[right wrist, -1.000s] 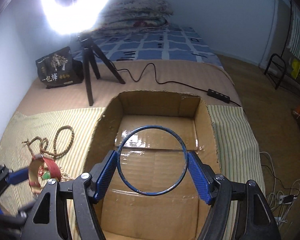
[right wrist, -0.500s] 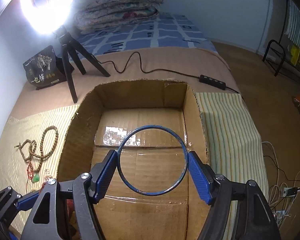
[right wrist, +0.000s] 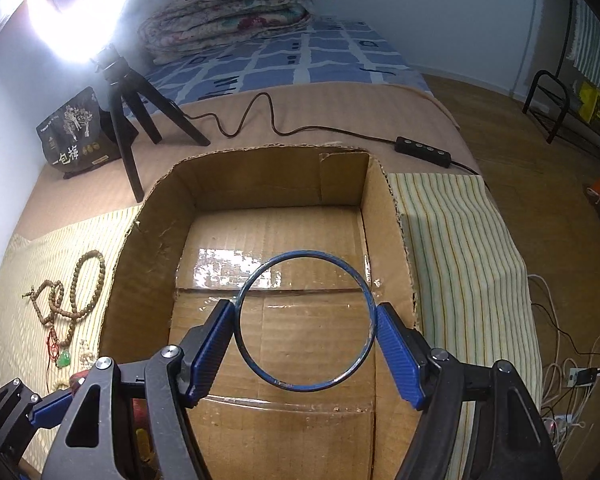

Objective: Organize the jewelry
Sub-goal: 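Carry the bangle and watch into the cardboard box and release both, then move the left tool to the brown bead strand while the right tool approaches the cream bracelet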

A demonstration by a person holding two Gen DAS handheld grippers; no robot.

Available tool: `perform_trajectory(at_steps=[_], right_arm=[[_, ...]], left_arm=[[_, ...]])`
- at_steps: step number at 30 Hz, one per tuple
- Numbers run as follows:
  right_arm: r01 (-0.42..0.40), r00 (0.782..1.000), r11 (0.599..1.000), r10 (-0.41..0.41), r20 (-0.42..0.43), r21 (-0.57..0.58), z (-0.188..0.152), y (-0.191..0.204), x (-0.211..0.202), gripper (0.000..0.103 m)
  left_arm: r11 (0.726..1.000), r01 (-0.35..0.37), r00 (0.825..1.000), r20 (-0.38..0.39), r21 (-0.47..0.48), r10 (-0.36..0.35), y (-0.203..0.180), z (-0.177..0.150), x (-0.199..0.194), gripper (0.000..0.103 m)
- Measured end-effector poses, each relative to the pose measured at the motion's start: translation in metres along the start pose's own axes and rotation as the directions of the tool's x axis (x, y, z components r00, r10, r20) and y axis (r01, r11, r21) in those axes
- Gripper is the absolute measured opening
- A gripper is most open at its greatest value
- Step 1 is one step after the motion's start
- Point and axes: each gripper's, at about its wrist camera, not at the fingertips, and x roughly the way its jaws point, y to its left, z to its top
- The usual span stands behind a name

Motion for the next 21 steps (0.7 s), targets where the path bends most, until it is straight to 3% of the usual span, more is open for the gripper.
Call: perform_trajectory(at_steps=[9,21], right_arm=[[0.013,1.000,1.000,-0.013,0.006,-0.013,0.000,0.003,-0.004,0.077],[0.020,0.998,1.000,-0.019,0.053,-0.016,0.000,0.007,-0.029,0.078]], left_arm=[[1.000,-0.005,1.000,0.008,0.007,0.005,0.000,-0.002,-0.005,0.064],[0.997,-0.051,0.997,0.066,0.055,0.047,0.003,-0.009,-0.041,0.064]])
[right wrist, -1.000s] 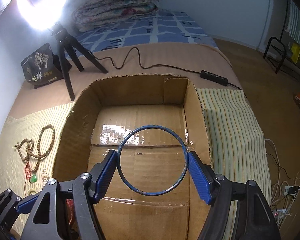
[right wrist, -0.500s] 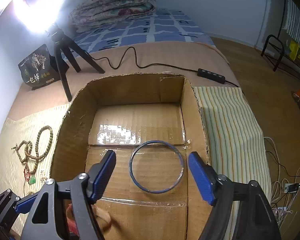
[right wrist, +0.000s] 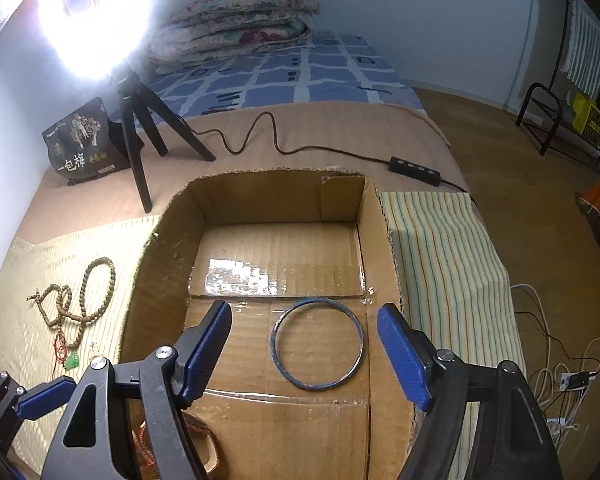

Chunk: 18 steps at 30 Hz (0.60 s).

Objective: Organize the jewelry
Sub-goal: 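Move the left tool to the brown bead strand while the right tool approaches the cream bracelet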

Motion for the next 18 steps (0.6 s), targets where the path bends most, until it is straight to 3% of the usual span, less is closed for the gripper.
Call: perform_trajectory(at_steps=[10,18], right_arm=[[-0.017,0.998,1.000,0.017,0.053,-0.002,0.002,0.007,-0.031,0.079],[-0.056,0.993,0.998,0.059,0.103,-0.031,-0.005,0.029,-0.063,0.080]], left_arm=[[0.996,-0.086,0.996,-0.010,-0.034,0.086,0.038,-0.009,-0.031,0.064],[0.973,-0.171,0.984,0.023,-0.157,0.177,0.101,-0.009,-0.068,0.064]])
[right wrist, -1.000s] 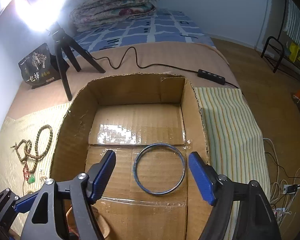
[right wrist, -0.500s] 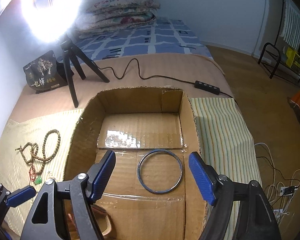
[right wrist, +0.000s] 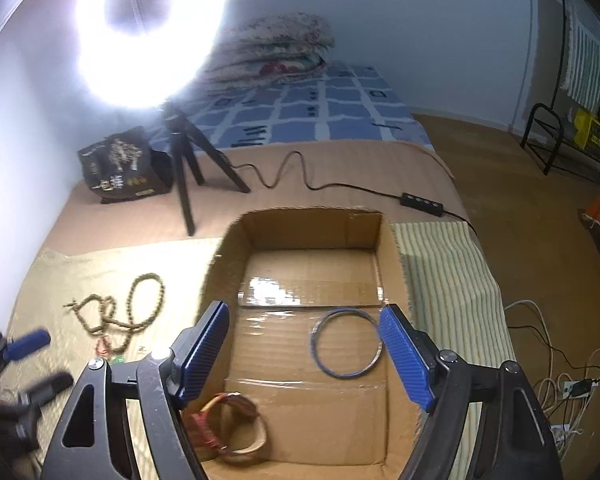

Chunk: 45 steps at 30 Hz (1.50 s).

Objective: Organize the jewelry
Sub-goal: 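Move the left tool to the brown bead strand while the right tool approaches the cream bracelet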

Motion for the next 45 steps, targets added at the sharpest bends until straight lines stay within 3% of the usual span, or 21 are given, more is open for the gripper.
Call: perform_trajectory(at_steps=[9,16,25,30,35,45], right_arm=[[-0.075,0.997,0.991,0.076,0.011,-0.107,-0.022,0.058,-0.016,0.084],[-0.174,0.984,0.961,0.160,-0.081,-0.213,-0.058,0.114,-0.006,0.084],[-0.269,0.938,0.939,0.205,-0.280,-0.214,-0.104,0.149,0.039,0.083],[-0.270,0.931,0.938,0.197,-0.306,-0.216,-0.107,0.156,0.055,0.076],[-0.293,0.909,0.942,0.221,-0.352,-0.164,-0.106,0.158,0.074,0.064],[-0.312,0.896,0.935,0.230,-0.381,-0.168,-0.106,0.175,0.088,0.056]], left_arm=[[0.982,-0.097,0.989,-0.130,-0.162,0.076,0.086,0.002,0.026,0.064],[0.967,-0.094,0.984,-0.169,-0.236,0.054,0.121,-0.001,0.045,0.064],[0.947,-0.037,0.976,-0.214,-0.319,-0.034,0.138,0.006,0.078,0.064],[0.947,-0.018,0.967,-0.248,-0.321,-0.066,0.131,0.010,0.100,0.058],[0.953,-0.029,0.958,-0.280,-0.301,-0.059,0.121,0.013,0.122,0.053],[0.961,-0.053,0.945,-0.325,-0.272,-0.040,0.110,0.015,0.152,0.048]])
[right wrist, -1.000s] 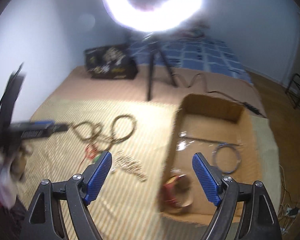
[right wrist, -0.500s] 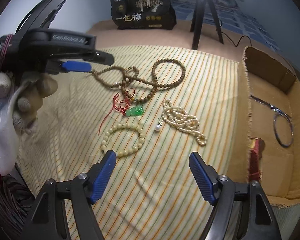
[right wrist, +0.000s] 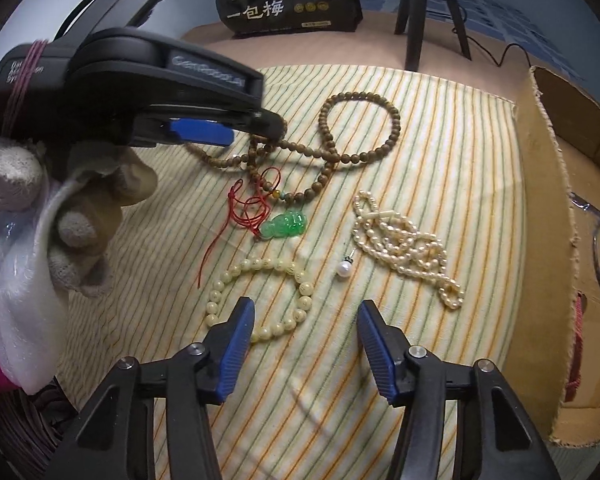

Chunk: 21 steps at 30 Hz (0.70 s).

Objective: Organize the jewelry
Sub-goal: 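Move the left tool to the brown bead strand while the right tool approaches the cream bracelet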

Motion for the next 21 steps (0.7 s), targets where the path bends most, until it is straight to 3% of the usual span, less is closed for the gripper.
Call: perform_trajectory(at_steps=[5,12,21], right_arm=[[0.001,1.000,1.000,-0.001,-0.003,0.007,0.000,-0.001,0.000,0.050],[0.010,1.000,1.000,-0.010,-0.006,-0.018,0.006,0.004,0.006,0.039],[0.094,0.995,0.990,-0.095,-0.004,-0.107,0.006,0.024,0.012,0.026]], left_arm=[[0.999,-0.032,0.999,-0.005,0.014,0.032,-0.007,0.002,0.011,0.043],[0.997,-0.066,0.998,0.017,0.031,0.065,-0.016,0.006,0.020,0.024],[0.998,-0.056,0.998,0.032,0.010,0.055,-0.007,0.007,0.018,0.010]])
